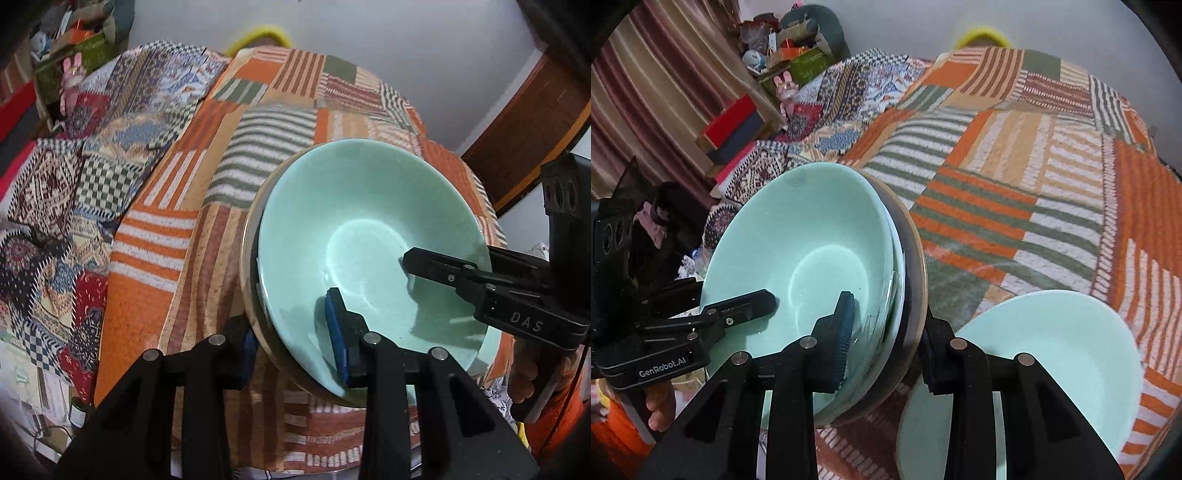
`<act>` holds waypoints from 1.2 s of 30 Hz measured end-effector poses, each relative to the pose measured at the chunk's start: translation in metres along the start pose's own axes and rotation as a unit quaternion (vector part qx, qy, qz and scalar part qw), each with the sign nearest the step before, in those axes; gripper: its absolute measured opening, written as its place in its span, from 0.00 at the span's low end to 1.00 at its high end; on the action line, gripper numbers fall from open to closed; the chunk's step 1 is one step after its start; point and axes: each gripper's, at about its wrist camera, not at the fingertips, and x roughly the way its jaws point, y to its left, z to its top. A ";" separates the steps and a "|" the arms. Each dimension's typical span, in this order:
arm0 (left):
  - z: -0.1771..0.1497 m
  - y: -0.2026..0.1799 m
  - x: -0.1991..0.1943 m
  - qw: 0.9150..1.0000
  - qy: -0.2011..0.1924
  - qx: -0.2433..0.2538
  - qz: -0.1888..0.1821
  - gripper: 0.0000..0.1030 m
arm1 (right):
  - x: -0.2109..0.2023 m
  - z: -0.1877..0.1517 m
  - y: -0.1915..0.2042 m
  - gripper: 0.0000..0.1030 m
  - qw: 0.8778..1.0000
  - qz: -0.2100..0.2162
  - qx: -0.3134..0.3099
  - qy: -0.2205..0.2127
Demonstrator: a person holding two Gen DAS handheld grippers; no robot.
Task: Organize plates and bowls
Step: 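Lift the nested bowl stack with both tools and carry it over the plate stack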
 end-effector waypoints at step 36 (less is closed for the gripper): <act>0.003 -0.160 0.032 0.991 0.039 0.122 -0.044 0.33 | -0.096 -0.064 -0.103 0.28 0.993 -0.050 0.093 -0.043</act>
